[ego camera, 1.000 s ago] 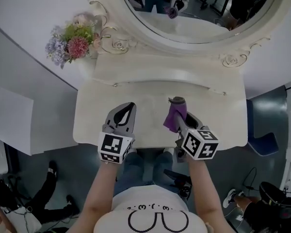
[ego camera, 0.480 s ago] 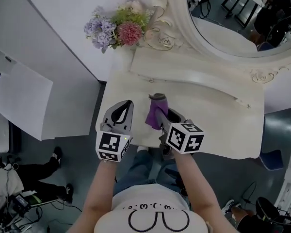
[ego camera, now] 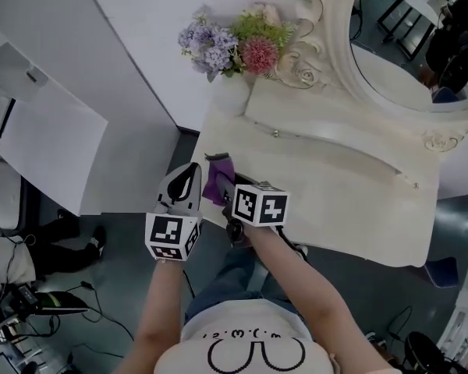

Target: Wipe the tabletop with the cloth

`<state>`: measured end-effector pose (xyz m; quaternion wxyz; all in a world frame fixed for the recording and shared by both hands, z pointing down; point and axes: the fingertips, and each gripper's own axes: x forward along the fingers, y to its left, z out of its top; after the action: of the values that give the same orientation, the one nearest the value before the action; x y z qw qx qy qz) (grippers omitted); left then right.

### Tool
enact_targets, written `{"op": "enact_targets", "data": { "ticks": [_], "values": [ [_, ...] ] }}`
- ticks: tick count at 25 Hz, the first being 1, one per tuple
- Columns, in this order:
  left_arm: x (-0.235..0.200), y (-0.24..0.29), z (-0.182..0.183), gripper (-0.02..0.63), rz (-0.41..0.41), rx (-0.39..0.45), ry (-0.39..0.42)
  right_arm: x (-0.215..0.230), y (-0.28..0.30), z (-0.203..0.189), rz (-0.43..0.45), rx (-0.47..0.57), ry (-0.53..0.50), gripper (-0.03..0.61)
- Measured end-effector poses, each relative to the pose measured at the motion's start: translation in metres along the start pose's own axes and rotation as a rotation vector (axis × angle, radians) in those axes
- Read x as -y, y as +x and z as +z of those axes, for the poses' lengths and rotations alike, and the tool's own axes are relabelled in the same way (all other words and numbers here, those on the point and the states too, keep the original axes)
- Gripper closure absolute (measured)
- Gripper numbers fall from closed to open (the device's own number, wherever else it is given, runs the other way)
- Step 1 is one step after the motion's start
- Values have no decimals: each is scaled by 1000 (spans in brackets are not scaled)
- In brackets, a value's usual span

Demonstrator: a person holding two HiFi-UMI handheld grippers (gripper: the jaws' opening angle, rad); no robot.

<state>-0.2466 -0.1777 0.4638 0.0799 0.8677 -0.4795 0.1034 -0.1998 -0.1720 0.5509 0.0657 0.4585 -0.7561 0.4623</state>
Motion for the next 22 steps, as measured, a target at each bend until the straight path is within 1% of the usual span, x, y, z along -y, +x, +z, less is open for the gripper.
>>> {"op": "enact_targets", "data": {
  "ticks": [2,5,9,11,17,22],
  "values": [
    [-10,-6,-2,617,16,-3,-4,-8,22,-9,4,-33,6,483],
    [-21,-12,-5,617,35,-4,-9,-13,48,-25,-17,-95,23,483],
    [-25,-18,-10,617,40,-12,-8,-12,67,-49,-55,-192,72,483],
    [-27,-20,-13,617,45,-18,-12,-10,72,-57,-71,-219,74,483],
    [-30,-18,-19,617,52,-28,-26,-8,75,-59,-101,-270,-20,483],
    [-25,-12,-18,617,41,-28,-25,-4,69,-58,-135,-271,-74,483]
  ]
}}
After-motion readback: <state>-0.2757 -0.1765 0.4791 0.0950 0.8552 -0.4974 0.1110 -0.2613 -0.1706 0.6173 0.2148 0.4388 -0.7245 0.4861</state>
